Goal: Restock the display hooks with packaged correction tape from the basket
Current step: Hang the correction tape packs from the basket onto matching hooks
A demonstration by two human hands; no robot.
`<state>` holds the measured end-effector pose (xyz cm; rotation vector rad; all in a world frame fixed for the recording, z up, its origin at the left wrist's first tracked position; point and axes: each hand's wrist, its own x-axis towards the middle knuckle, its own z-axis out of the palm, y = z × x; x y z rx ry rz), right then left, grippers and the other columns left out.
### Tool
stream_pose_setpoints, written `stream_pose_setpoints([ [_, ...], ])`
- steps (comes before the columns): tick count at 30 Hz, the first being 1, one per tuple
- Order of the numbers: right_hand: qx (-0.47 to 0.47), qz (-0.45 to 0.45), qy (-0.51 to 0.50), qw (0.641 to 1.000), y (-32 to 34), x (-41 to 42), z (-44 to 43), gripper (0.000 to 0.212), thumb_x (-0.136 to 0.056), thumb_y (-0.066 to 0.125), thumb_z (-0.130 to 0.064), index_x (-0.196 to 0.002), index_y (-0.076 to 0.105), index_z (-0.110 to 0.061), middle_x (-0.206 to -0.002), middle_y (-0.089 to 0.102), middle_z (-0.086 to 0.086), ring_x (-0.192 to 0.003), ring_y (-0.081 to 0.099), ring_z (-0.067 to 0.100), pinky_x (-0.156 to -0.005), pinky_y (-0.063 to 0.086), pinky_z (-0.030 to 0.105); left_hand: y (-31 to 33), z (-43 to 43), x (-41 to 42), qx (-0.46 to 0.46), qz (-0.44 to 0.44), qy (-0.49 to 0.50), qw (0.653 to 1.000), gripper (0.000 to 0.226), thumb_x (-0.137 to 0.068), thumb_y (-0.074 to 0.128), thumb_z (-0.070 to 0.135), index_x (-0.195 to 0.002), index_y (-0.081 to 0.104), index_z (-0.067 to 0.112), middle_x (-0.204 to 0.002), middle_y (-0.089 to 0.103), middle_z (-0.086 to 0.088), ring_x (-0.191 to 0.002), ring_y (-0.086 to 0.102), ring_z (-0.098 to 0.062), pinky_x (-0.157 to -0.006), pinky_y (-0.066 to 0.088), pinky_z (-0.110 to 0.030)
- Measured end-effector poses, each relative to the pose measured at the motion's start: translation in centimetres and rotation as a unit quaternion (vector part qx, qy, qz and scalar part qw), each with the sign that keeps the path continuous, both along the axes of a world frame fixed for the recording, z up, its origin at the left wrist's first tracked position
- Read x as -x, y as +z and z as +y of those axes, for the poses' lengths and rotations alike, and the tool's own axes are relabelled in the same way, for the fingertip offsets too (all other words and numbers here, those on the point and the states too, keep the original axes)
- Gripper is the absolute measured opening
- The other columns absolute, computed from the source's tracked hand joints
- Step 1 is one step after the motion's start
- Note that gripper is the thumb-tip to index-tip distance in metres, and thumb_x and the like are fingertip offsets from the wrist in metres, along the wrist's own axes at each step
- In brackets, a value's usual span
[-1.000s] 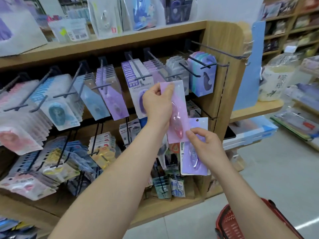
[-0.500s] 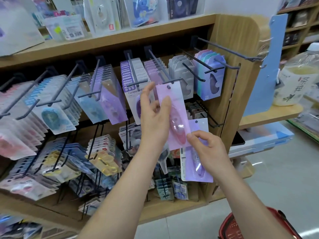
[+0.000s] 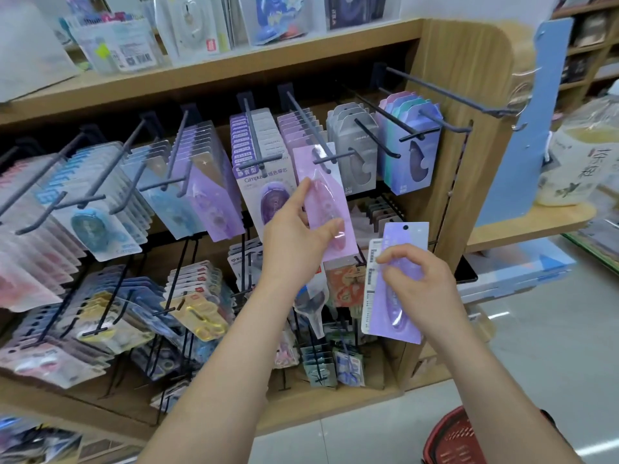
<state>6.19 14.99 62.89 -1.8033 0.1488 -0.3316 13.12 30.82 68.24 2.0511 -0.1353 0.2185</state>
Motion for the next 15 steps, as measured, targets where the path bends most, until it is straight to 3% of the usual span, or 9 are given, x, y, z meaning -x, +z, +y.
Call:
stream_pose_setpoints([
  [2,-0.007,-0.004,-0.004,1.0,0.1,0.1,-0.5,0.033,-0.089,0.06,0.0,-0.077,0.067,-0.03,-0.096,0.067,-0.016,-0.08,0.057,-0.009,-0.069,0.039,0.001,0.1,-0.3,-1.1,-0.041,-0.005,0.018,0.999,0.077,-0.087,0.074,0.029,-0.152,0.033,0.033,-0.067,0.043,-0.003,-0.052,0.036,-0.009,-0.048,0.031,-0.019],
  [3,-0.009,-0.005,-0.005,1.0,0.1,0.1,-0.6,0.033,-0.09,0.06,0.0,-0.08,0.067,-0.031,-0.095,0.067,-0.018,-0.077,0.057,-0.008,-0.067,0.038,0.002,0.2,-0.4,-1.6,-0.061,-0.006,0.026,0.998,0.078,-0.087,0.073,0.031,-0.153,0.032,0.033,-0.07,0.052,-0.008,-0.051,0.037,-0.008,-0.05,0.032,-0.021],
  [5,-0.022,-0.004,0.0,1.0,0.3,0.3,-0.7,0.034,-0.09,0.059,0.0,-0.093,0.067,-0.033,-0.095,0.065,-0.02,-0.065,0.053,-0.002,-0.061,0.038,0.004,0.1,-0.7,-2.3,-0.108,-0.008,0.044,0.993,0.078,-0.089,0.07,0.036,-0.154,0.027,0.033,-0.092,0.068,-0.014,-0.058,0.047,-0.009,-0.059,0.036,-0.025],
  [7,-0.037,-0.011,0.014,0.999,0.5,0.4,-0.7,0.046,-0.091,0.062,-0.003,-0.111,0.059,-0.044,-0.111,0.061,-0.024,-0.083,0.058,-0.003,-0.076,0.044,0.009,0.0,-0.8,-2.6,-0.163,-0.015,0.06,0.985,0.078,-0.092,0.065,0.039,-0.155,0.019,0.035,-0.099,0.07,-0.01,-0.07,0.057,-0.019,-0.066,0.041,-0.028],
  [9,-0.049,-0.011,0.034,0.998,0.5,0.4,-0.8,0.067,-0.089,0.07,-0.012,-0.126,0.043,-0.06,-0.136,0.055,-0.017,-0.121,0.056,0.009,-0.102,0.047,0.033,-0.2,-0.6,-2.2,-0.228,-0.031,0.062,0.971,0.076,-0.096,0.057,0.04,-0.155,0.01,0.038,-0.095,0.071,-0.008,-0.08,0.064,-0.027,-0.07,0.049,-0.034],
  [11,-0.083,0.002,0.045,0.996,0.5,0.6,-0.9,0.085,-0.083,0.08,-0.026,-0.133,0.028,-0.07,-0.144,0.053,-0.002,-0.126,0.056,0.023,-0.107,0.044,0.049,-0.5,-0.1,-1.1,-0.264,-0.059,0.064,0.96,0.07,-0.099,0.051,0.039,-0.155,0.01,0.037,-0.092,0.071,-0.006,-0.085,0.066,-0.03,-0.074,0.052,-0.039],
  [13,-0.11,0.01,0.06,0.992,0.7,0.8,-1.0,0.096,-0.07,0.083,-0.04,-0.136,0.021,-0.071,-0.13,0.065,0.003,-0.109,0.066,0.02,-0.102,0.049,0.047,-0.9,0.1,0.4,-0.201,-0.062,0.046,0.977,0.054,-0.099,0.05,0.041,-0.15,0.032,0.035,-0.082,0.069,-0.001,-0.082,0.066,-0.026,-0.078,0.053,-0.04],
  [15,-0.136,0.009,0.097,0.986,0.7,0.8,-1.1,0.102,-0.064,0.084,-0.039,-0.142,0.022,-0.063,-0.12,0.071,-0.002,-0.106,0.068,0.015,-0.097,0.053,0.043,-1.3,-0.2,1.8,-0.045,-0.005,-0.014,0.999,0.036,-0.093,0.056,0.048,-0.127,0.059,0.035,-0.083,0.07,0.003,-0.084,0.067,-0.019,-0.082,0.054,-0.04],
])
